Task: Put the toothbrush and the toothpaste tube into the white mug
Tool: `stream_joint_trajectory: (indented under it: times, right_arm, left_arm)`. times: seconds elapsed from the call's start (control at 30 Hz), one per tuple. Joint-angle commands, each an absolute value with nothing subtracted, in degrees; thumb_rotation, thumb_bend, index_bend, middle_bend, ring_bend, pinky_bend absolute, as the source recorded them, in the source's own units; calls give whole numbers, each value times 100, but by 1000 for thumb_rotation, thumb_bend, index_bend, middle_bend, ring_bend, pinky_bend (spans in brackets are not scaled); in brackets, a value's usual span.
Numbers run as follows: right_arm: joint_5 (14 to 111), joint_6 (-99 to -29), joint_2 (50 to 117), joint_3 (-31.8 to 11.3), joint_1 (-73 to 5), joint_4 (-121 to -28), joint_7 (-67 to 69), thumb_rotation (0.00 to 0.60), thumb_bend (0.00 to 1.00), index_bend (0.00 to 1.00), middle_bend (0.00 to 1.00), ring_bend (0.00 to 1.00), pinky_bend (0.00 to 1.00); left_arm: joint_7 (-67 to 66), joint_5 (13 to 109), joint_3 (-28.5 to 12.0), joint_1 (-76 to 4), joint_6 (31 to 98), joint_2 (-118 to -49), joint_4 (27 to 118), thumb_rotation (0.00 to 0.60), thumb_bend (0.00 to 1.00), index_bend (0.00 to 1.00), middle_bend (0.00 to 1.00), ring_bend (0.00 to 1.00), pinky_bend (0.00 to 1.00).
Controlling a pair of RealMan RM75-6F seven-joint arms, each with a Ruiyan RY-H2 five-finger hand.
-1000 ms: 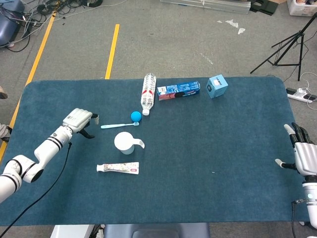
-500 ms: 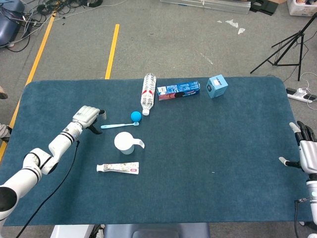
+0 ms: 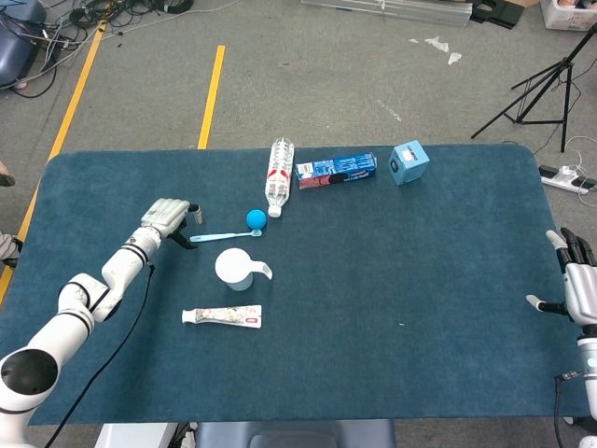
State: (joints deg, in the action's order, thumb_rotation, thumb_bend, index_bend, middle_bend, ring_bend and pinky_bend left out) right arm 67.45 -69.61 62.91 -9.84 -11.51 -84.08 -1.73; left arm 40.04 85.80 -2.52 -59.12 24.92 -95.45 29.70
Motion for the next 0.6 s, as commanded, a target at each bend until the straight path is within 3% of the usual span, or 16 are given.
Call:
stream_joint_trajectory:
  times: [0.03,0.6]
  right_arm:
    - [6741,-6965,6294,-989,-1153,-8402,-174,600,15,109,19,11,397]
    - [6616,-6838,6311,-1013,-1188,-8287,-126,600,15,109,19,11,397]
  left_arm:
    - [4054,8568,-226,-5940,2434,-9622,2868,600,0,438,1000,1000,1000]
    - [4233,8528,-171,-6038,2253,-10167,2181,600,0,472,1000,1000,1000]
